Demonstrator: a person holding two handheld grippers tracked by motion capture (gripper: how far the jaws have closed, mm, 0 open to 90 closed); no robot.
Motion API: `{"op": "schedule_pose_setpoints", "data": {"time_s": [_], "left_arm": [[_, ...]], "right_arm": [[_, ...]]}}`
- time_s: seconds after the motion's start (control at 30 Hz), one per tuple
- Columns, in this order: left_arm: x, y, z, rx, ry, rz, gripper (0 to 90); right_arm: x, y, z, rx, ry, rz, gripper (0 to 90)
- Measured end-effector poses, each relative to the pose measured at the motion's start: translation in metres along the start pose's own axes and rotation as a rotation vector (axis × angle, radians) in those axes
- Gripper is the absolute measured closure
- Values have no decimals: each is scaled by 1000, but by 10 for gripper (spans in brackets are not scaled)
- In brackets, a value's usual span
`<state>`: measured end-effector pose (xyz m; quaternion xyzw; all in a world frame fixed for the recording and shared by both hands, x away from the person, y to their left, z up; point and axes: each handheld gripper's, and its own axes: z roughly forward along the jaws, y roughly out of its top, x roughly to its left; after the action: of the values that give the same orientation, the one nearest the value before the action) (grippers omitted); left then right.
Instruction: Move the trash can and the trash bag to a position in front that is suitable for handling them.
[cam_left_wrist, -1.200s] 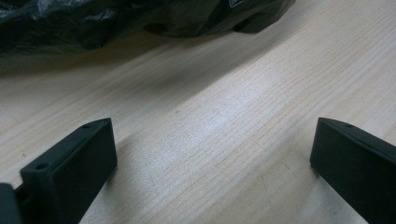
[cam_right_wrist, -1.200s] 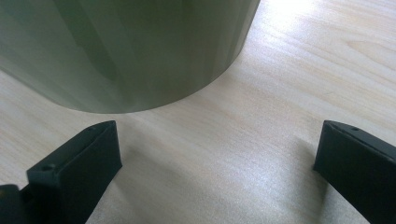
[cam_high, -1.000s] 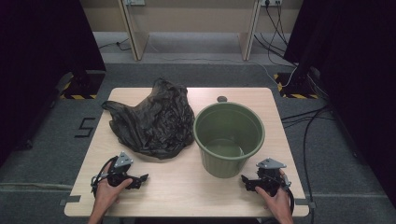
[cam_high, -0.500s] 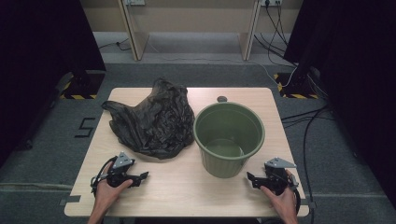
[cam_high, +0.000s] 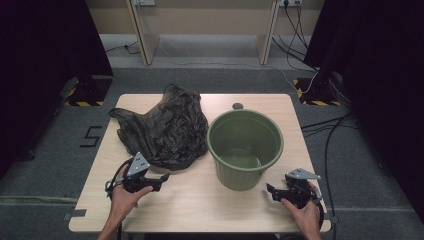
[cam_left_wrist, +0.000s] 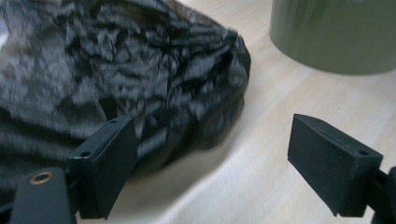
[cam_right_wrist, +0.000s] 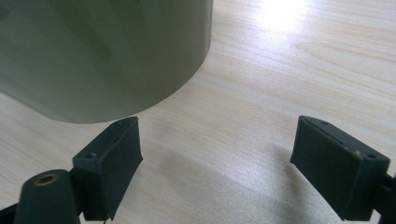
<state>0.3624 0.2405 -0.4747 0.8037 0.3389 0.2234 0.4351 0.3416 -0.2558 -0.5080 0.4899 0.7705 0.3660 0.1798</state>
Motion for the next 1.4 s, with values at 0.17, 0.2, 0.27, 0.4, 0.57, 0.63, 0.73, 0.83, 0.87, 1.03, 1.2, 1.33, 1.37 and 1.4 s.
{"op": "schedule_pose_setpoints", "data": {"time_s": [0.17,0.2,0.27,0.4,0.57,0.63,0.73,0.83,0.87,1.03,1.2,1.33,1.37,1.4], "left_arm": [[-6,8,26,20,-46,38,266],[-7,8,31,23,-42,41,302],[-5,6,37,22,-29,46,418],[6,-2,44,89,-29,33,649],[19,-10,40,108,-24,-10,798],[27,-15,34,126,1,-7,807],[39,-22,23,137,31,-26,819],[51,-30,11,151,63,-39,827],[54,-32,7,155,69,-41,829],[65,-45,-14,174,100,-45,825],[71,-50,-37,152,118,-106,547],[62,-39,-49,67,116,-133,382],[53,-31,-46,38,83,-115,349],[53,-31,-46,38,83,-115,333]], "right_arm": [[0,0,-1,-3,4,2,165],[-1,0,-1,-3,6,1,169],[-1,0,-2,-4,7,9,170],[-1,0,-1,-5,9,15,171],[-1,-1,-1,-5,9,17,172],[-1,-1,-1,-5,10,19,172],[-1,-1,-1,-4,11,18,172],[-2,-1,-1,-3,14,20,177],[-2,-1,-1,-3,14,19,177],[-2,-1,-2,-6,14,22,177],[-2,-1,-3,-4,18,32,182],[-3,0,-6,-11,14,34,182],[-4,1,-8,-19,7,41,182],[-4,1,-8,-19,7,41,182]]}}
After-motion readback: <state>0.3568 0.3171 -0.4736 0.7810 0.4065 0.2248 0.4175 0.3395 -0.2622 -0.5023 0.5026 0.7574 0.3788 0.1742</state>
